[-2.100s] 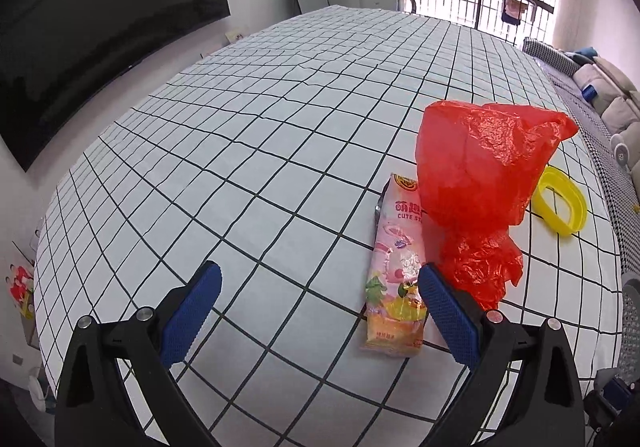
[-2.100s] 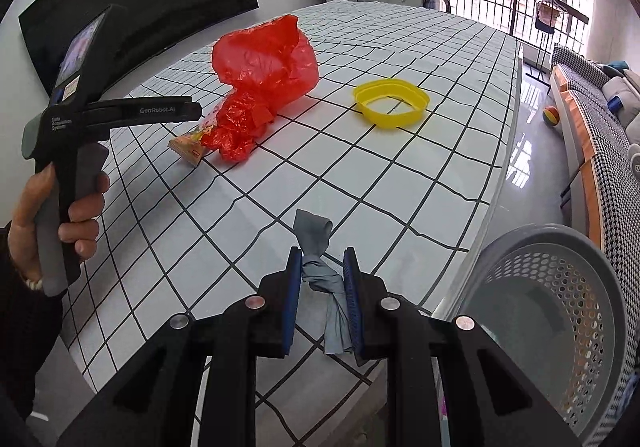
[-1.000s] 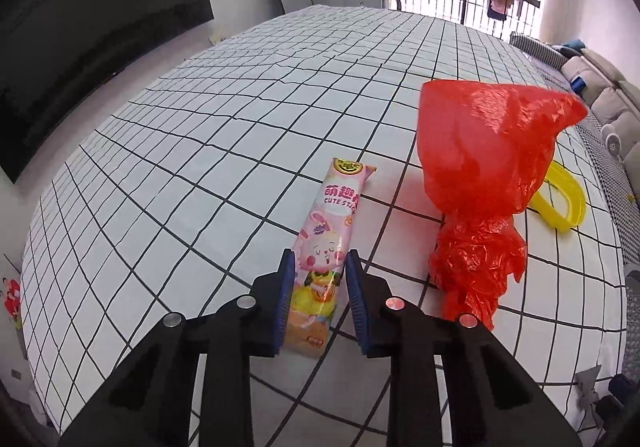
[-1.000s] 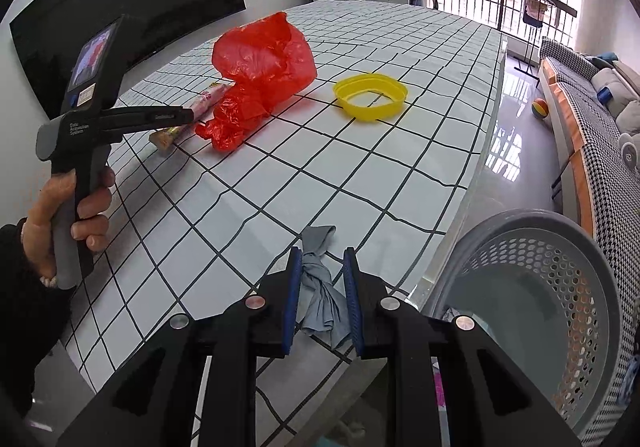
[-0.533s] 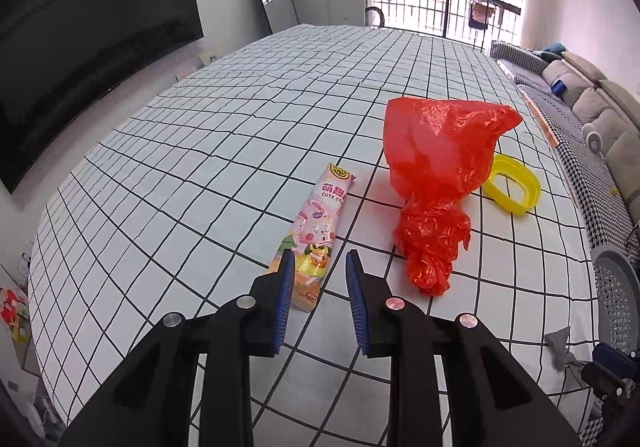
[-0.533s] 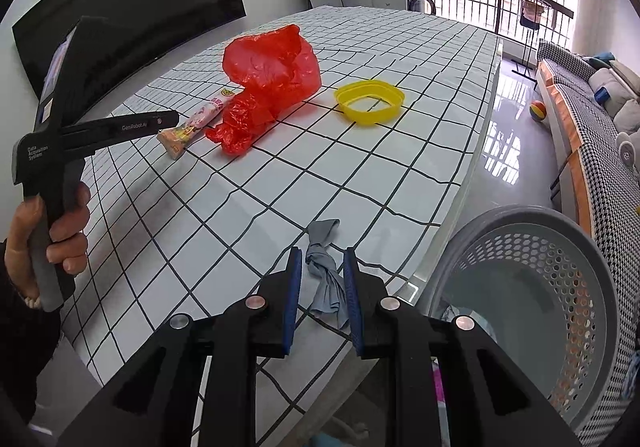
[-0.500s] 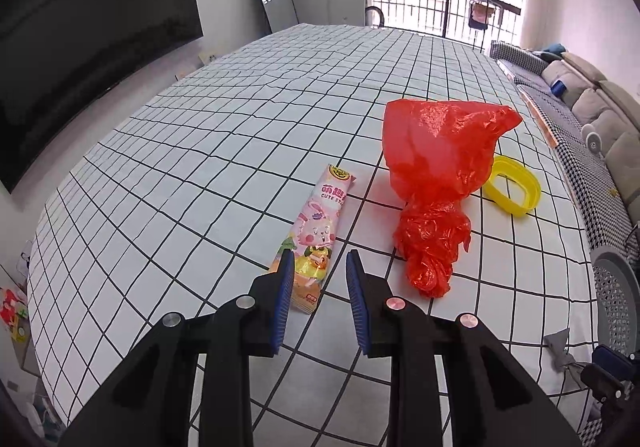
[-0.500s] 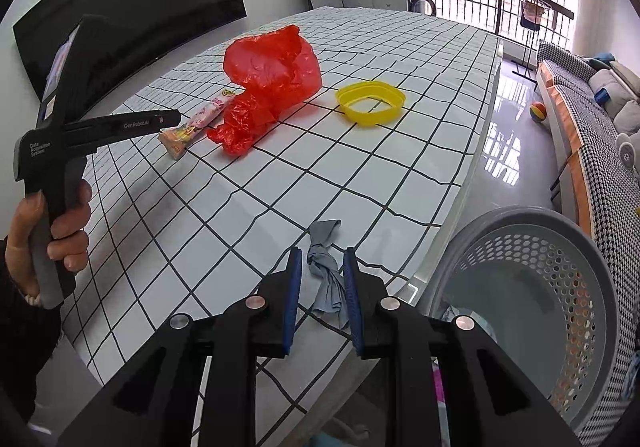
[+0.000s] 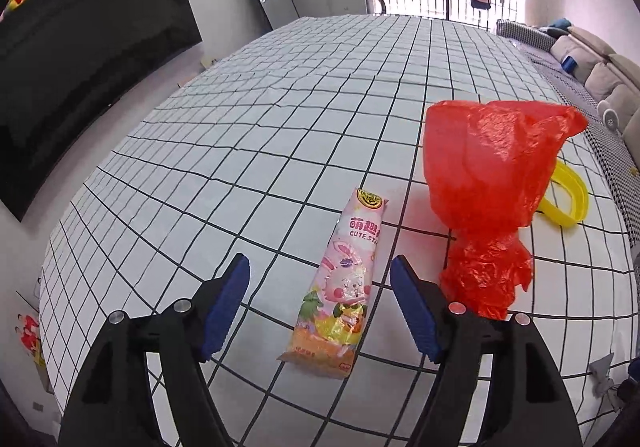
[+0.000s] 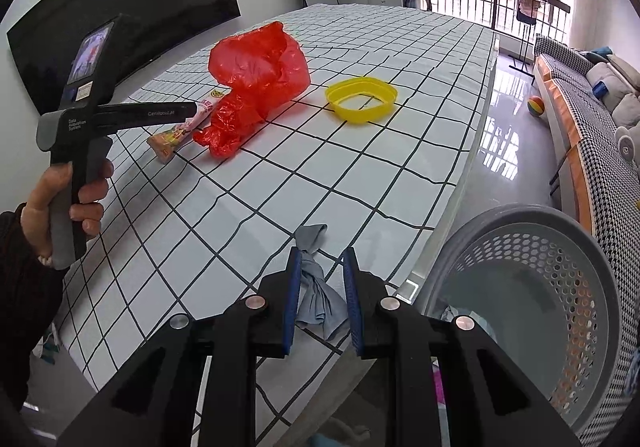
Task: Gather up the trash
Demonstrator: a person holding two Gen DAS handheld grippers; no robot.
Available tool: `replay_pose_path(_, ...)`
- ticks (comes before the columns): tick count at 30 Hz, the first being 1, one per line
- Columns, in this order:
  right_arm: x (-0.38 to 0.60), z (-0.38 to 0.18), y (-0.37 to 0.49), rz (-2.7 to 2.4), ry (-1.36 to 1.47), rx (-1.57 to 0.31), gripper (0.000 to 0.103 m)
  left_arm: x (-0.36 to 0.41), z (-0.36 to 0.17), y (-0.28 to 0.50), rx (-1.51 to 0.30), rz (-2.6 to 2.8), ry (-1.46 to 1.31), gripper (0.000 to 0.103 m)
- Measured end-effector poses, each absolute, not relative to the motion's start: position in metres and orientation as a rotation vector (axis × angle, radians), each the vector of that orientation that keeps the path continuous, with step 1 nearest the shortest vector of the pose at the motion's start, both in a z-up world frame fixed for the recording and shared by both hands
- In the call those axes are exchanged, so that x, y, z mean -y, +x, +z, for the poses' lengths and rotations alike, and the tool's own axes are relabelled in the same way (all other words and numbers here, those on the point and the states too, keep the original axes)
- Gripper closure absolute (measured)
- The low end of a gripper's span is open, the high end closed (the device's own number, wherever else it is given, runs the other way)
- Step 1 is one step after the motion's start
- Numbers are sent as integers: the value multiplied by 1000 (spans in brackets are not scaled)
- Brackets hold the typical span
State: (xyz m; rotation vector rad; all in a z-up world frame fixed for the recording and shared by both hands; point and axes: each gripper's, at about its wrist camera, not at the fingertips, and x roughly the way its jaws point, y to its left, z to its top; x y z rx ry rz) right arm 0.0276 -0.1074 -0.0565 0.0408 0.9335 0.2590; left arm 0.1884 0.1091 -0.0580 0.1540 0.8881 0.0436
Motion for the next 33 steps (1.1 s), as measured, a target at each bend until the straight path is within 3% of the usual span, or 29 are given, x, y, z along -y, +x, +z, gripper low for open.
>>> replay_pose_path(6, 112, -61, 34, 253, 47, -948, 82, -116, -81, 210, -982, 12, 103, 32)
replay_pose_path(9, 112, -63, 36, 254, 46, -954, 82, -118, -84, 215, -987, 11, 91, 26)
replay_pose_path(12, 112, -65, 38, 256, 47, -959, 82, -123, -88, 222, -1018, -2, 76, 6)
replay_pose_path(23, 111, -63, 37, 261, 46, -957, 82, -131, -91, 221, -1024, -8, 8, 6)
replay_pose_path(24, 112, -63, 37, 260, 46, -956, 82, -131, -91, 220, -1023, -15, 6, 10)
replay_pose_path(26, 112, -62, 36, 258, 47, -954, 82, -127, -86, 215, -1004, -36, 17, 27)
replay_pose_path(28, 113, -61, 35, 255, 49, -951, 82, -116, -80, 209, -994, -73, 39, 72)
replay_pose_path(31, 115, -60, 33, 252, 51, -945, 82, -103, -78, 202, -979, -85, 90, 81)
replay_pose_path(33, 116, -59, 31, 250, 52, -941, 82, -98, -76, 193, -965, -95, 99, 82)
